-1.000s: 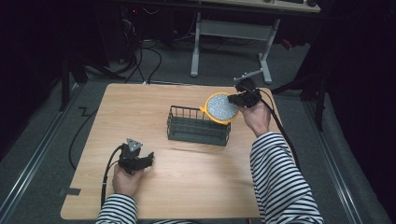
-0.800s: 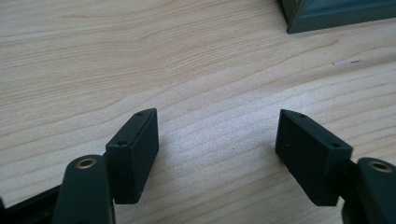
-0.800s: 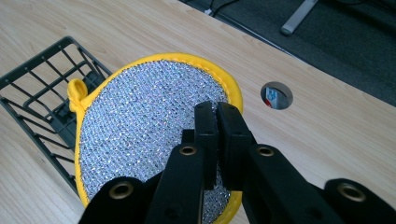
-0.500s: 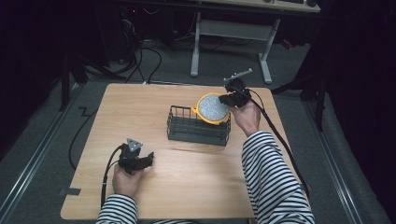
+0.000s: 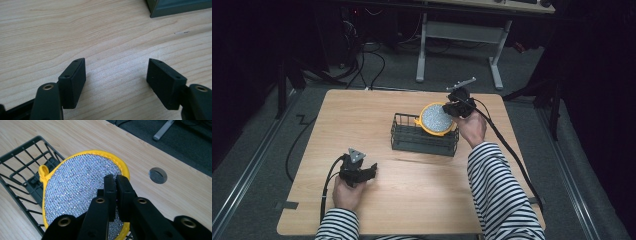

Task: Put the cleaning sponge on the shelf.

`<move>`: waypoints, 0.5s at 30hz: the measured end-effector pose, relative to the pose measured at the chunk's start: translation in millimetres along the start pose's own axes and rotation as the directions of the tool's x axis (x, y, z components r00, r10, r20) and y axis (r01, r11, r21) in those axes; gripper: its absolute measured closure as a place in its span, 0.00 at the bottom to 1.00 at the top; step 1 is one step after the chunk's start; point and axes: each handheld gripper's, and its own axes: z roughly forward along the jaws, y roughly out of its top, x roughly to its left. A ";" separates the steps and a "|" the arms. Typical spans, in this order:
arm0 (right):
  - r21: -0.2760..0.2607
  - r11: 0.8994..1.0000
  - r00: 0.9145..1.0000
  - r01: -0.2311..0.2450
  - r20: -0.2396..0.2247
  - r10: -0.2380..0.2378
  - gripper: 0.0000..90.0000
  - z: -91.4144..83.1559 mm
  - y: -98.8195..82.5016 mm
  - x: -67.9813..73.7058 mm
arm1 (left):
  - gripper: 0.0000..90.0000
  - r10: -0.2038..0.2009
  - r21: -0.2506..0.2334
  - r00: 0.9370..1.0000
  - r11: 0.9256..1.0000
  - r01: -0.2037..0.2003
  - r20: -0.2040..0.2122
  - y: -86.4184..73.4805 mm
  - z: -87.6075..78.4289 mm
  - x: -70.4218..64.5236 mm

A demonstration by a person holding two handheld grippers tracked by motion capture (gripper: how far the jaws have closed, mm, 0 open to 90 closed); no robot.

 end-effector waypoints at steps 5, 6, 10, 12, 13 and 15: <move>-0.008 0.999 0.999 0.033 0.011 -0.033 0.97 1.0 -3.5 0.8 | 0.35 -0.002 0.000 1.000 1.000 0.002 0.000 0.1 0.2 -0.1; -0.006 0.999 0.999 0.034 0.010 -0.034 0.97 1.1 -4.2 0.9 | 0.35 -0.002 0.000 1.000 1.000 0.002 0.000 0.1 0.3 -0.1; 0.000 0.999 0.999 0.049 0.007 -0.049 0.97 2.7 -8.4 0.5 | 0.35 -0.002 0.000 1.000 1.000 0.002 0.000 0.2 0.3 -0.1; -0.005 0.998 0.998 0.058 0.003 -0.058 0.97 2.2 -9.2 2.6 | 0.34 -0.003 0.002 1.000 1.000 0.003 0.000 0.3 0.3 -0.1; -0.010 0.998 0.998 0.068 -0.002 -0.068 0.97 1.9 -9.2 3.4 | 0.34 -0.003 0.001 1.000 1.000 0.003 0.000 0.3 0.3 -0.1; -0.011 0.998 0.998 0.068 -0.007 -0.069 0.97 1.8 -9.3 4.6 | 0.34 -0.003 0.001 1.000 1.000 0.003 0.000 0.2 0.3 -0.1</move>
